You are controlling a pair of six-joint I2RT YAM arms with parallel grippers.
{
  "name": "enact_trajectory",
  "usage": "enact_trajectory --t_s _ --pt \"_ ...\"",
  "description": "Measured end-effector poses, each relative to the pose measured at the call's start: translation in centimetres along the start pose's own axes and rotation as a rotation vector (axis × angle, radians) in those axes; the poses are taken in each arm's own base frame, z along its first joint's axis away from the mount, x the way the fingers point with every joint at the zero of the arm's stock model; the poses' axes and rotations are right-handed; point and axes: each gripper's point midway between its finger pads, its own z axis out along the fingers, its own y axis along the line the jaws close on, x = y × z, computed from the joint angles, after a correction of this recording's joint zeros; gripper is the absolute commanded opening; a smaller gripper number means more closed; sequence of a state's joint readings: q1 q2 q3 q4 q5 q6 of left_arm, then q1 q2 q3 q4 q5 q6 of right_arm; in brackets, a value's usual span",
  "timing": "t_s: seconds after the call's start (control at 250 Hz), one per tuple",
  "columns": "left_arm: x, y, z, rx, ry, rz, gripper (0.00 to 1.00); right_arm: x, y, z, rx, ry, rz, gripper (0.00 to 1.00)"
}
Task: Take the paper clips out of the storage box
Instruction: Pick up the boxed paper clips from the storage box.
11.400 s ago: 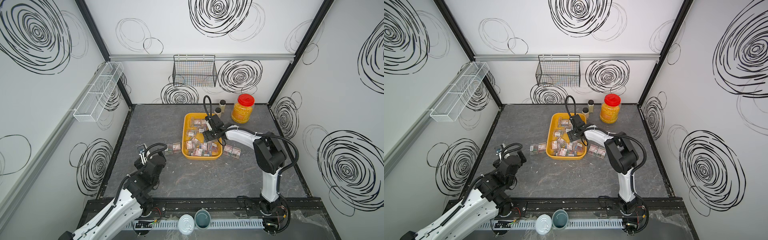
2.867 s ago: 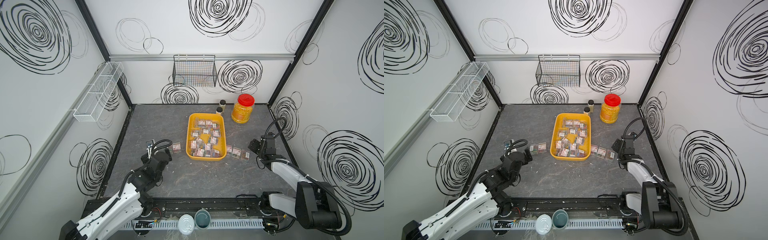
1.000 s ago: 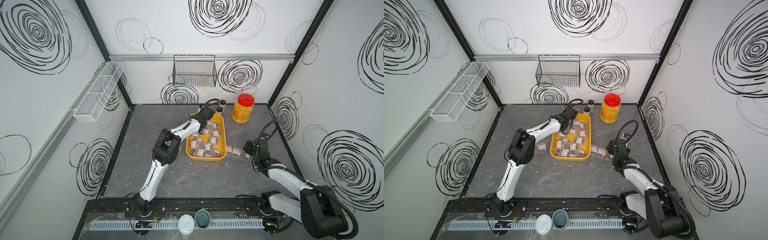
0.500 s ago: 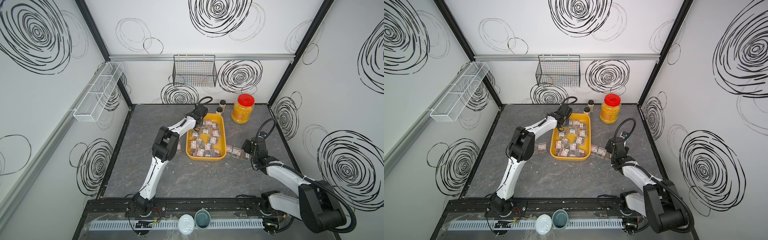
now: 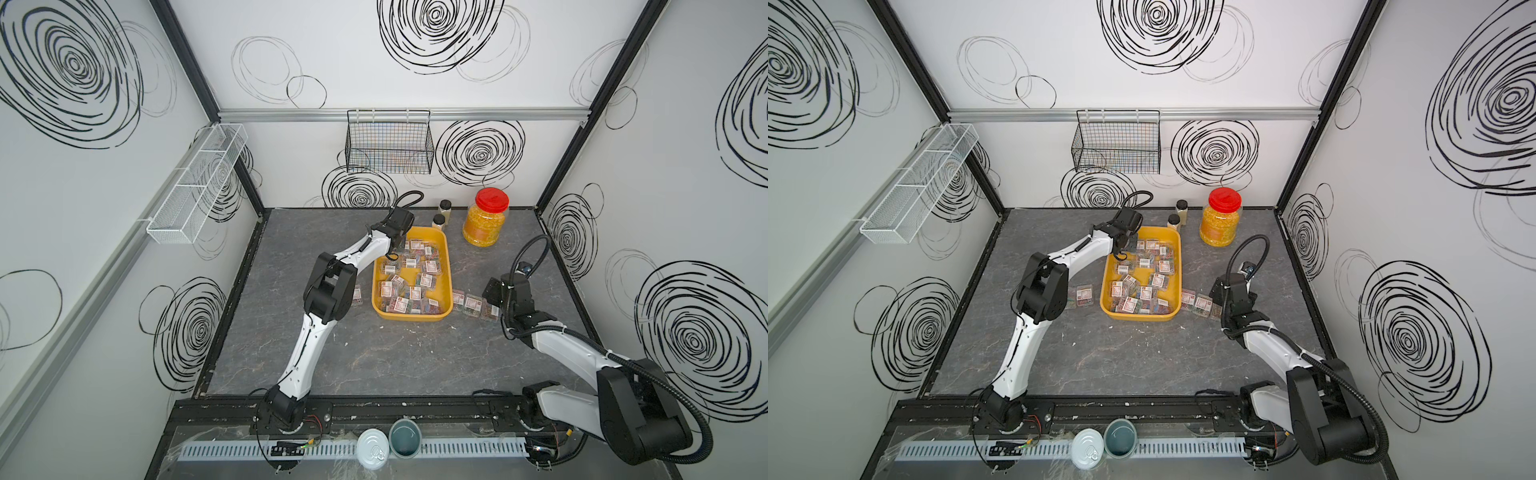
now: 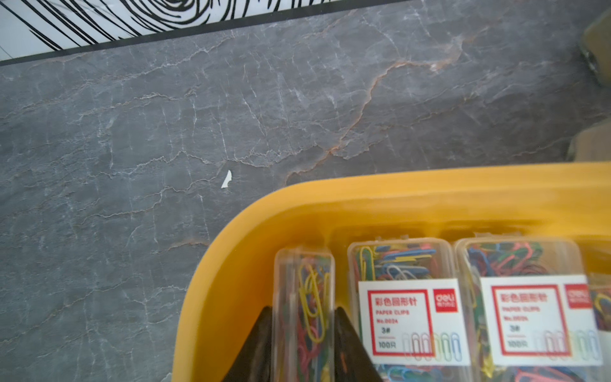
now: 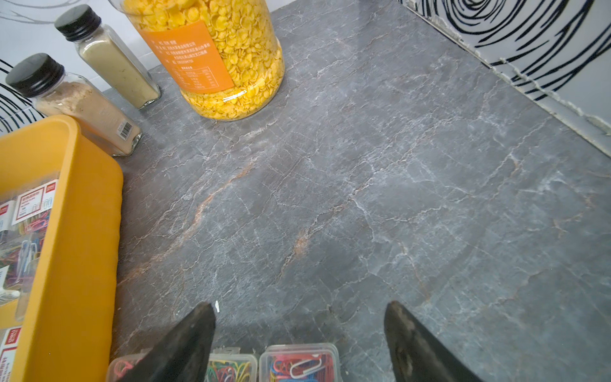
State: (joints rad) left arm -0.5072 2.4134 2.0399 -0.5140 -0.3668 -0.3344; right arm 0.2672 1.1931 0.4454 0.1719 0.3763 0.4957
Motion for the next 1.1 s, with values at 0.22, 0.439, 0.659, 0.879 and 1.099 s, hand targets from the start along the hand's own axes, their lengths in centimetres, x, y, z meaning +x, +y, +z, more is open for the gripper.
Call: enact_trajectory --t_s 0.22,0.439,0.659,0.879,1.099 --pt "-0.5 0.0 -4.7 -0.029 -0.043 0.037 0.28 0.0 0.0 0.0 0.003 -0.002 -0.002 0.83" --pt "-2.4 2.8 -14.4 -0.024 -0.173 0.004 0.27 0.0 0.1 -0.1 0.003 -0.003 -0.005 0.83" --pt "1.0 9.0 -19.6 -0.118 -0.224 -0.049 0.26 0.0 0.1 -0.1 0.003 -0.005 -0.01 0.83" --pt "8.3 15.1 -21.5 -0.259 -0.193 -0.088 0.28 0.0 0.1 -0.1 0.006 -0.006 -0.011 0.83" --pt "15.0 19.8 -21.2 -0.359 -0.136 -0.151 0.27 0.2 0.2 0.0 0.006 -0.003 -0.016 0.83"
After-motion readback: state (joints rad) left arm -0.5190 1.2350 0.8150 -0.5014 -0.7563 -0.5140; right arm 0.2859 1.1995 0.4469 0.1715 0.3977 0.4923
